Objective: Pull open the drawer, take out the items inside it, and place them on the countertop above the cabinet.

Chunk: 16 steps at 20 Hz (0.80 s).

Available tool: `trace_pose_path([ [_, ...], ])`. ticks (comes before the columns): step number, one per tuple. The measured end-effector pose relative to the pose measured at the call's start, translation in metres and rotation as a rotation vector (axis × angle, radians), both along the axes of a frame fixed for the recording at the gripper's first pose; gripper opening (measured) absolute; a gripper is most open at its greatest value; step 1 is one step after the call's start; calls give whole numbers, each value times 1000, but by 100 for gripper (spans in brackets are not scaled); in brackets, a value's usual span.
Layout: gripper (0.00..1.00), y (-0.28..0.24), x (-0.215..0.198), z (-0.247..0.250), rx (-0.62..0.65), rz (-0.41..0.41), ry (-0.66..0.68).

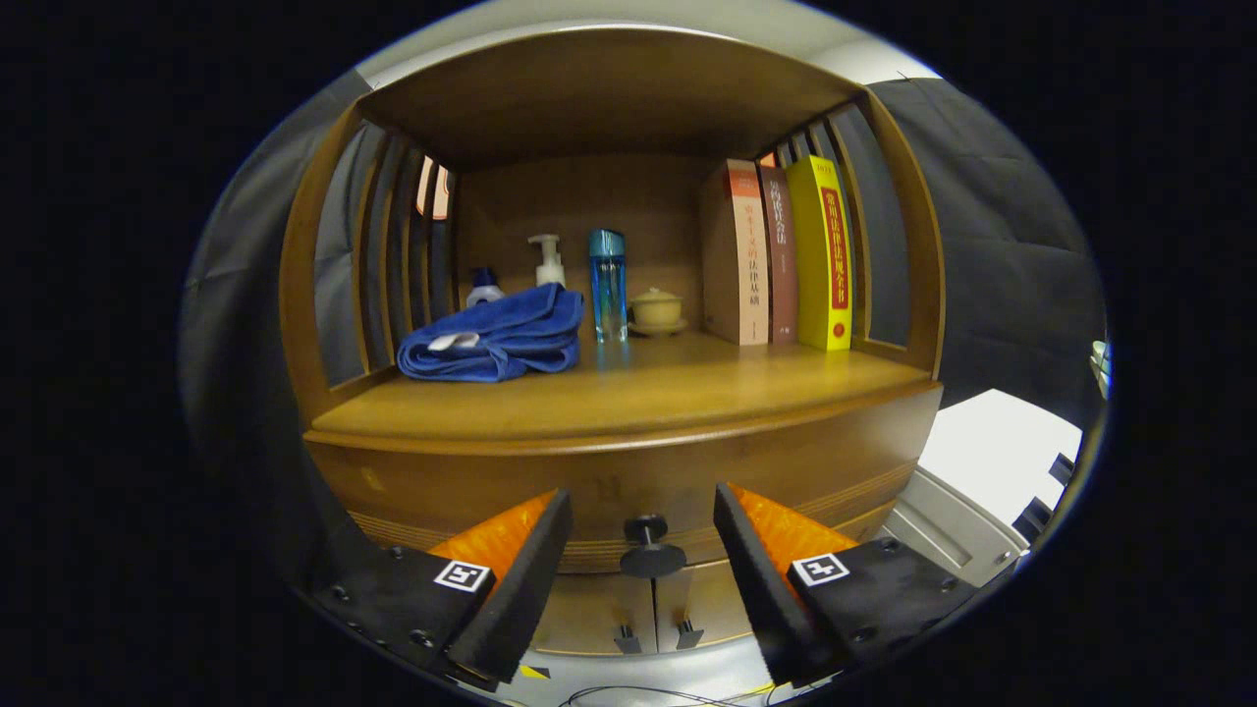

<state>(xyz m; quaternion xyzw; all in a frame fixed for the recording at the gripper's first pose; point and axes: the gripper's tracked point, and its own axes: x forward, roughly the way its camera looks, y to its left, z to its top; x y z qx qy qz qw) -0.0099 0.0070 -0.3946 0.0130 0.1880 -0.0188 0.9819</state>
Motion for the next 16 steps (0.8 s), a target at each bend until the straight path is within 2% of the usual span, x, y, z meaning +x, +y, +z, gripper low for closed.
trace_pose_path([
  [2,90,-1,0,-13,-1,1,20],
  [7,65,-8,3,-40,-17,-15,81],
  [9,55,-9,7,-43,34,-29,85],
  [12,49,-10,5,-41,126,-31,82],
  [16,42,-9,-5,-37,47,1,84],
])
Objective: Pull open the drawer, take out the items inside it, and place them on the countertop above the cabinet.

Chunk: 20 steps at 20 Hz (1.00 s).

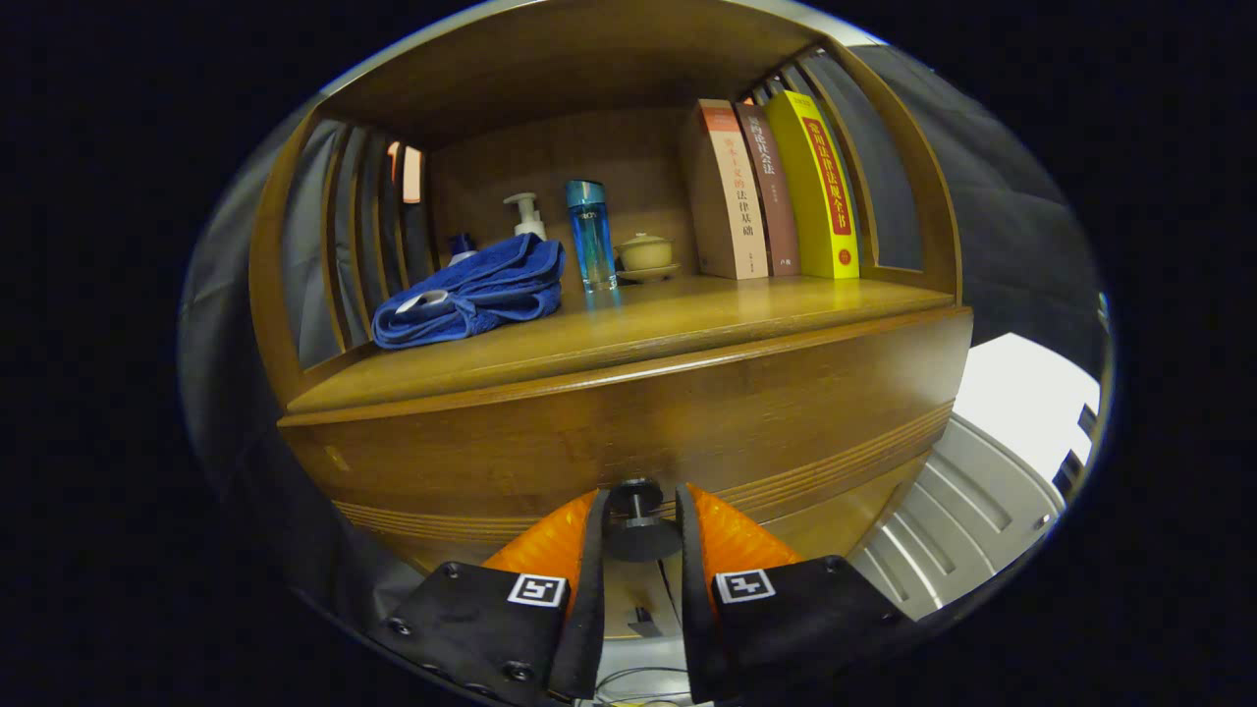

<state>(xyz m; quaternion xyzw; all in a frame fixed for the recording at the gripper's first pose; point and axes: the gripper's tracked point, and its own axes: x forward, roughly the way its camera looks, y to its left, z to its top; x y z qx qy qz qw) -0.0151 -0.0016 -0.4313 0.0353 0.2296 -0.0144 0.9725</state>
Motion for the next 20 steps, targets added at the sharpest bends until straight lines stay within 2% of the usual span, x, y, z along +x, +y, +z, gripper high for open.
trace_pose_path([
  [8,41,-2,-49,16,-19,26,1],
  [9,37,-3,-51,15,-20,27,4],
  [20,34,-3,-94,27,-31,48,40],
])
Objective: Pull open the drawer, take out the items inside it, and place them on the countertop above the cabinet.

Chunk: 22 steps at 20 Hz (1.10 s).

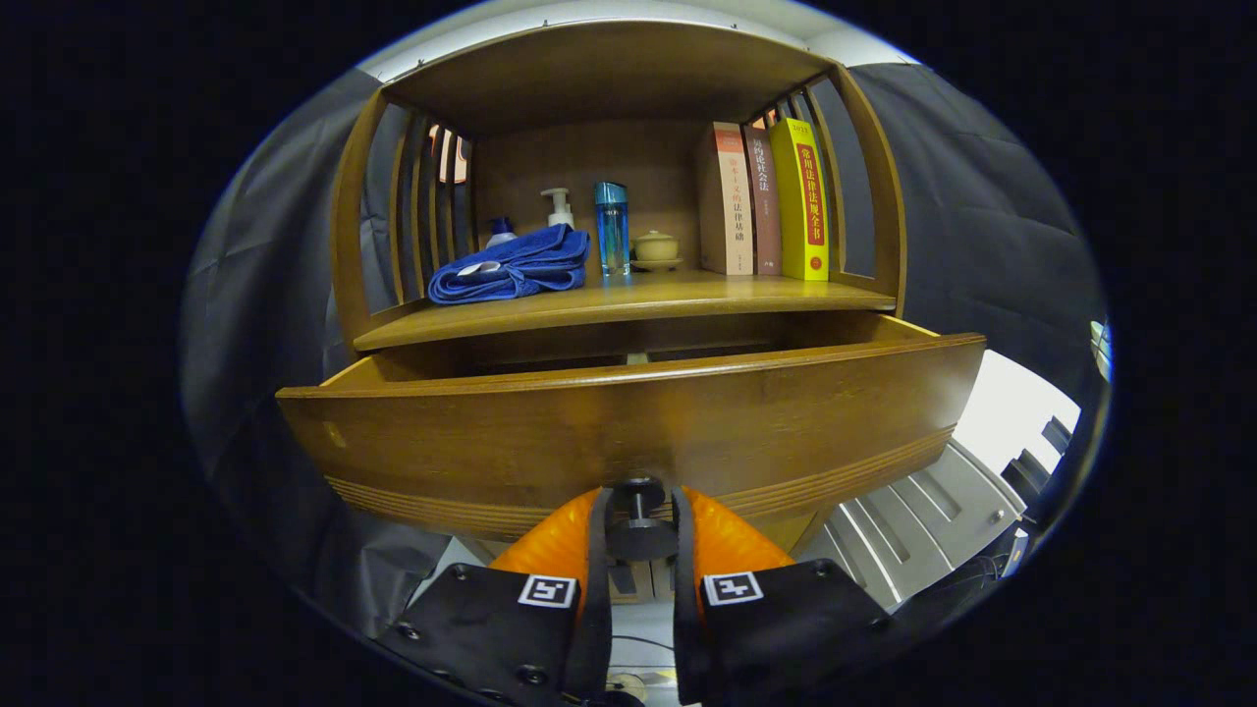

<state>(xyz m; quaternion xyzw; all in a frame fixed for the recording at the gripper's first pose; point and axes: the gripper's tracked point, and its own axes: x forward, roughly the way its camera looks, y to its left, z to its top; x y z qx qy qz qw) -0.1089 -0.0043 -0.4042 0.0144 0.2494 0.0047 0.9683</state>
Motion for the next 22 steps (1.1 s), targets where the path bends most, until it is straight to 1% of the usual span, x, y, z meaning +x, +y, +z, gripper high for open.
trace_pose_path([
  [4,34,-1,-19,-4,3,7,31],
  [10,34,-3,-41,2,-15,28,27],
  [22,34,-8,-77,6,-21,31,49],
])
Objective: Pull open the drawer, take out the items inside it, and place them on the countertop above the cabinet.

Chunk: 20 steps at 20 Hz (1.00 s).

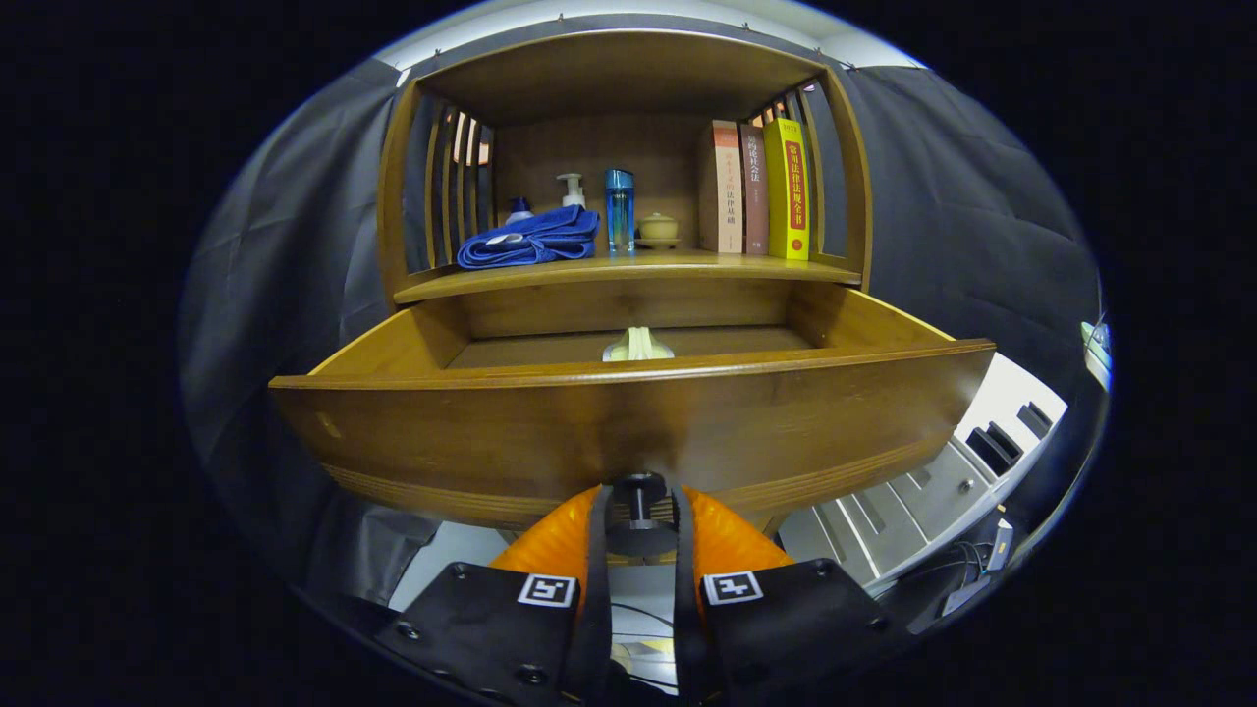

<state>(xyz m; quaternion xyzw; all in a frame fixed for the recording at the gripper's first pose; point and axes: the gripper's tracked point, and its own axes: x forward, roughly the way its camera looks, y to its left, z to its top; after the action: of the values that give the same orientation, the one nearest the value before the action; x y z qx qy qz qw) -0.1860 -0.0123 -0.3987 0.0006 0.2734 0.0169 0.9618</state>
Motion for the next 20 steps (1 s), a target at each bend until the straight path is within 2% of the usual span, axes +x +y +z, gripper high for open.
trace_pose_path([
  [12,35,-3,-14,1,-1,-4,8],
  [13,43,-5,-14,0,3,-13,20],
  [16,56,-9,-8,15,-29,-32,0],
  [19,87,-8,-5,33,-58,-23,-11],
  [20,91,-5,-3,43,-47,-24,-26],
])
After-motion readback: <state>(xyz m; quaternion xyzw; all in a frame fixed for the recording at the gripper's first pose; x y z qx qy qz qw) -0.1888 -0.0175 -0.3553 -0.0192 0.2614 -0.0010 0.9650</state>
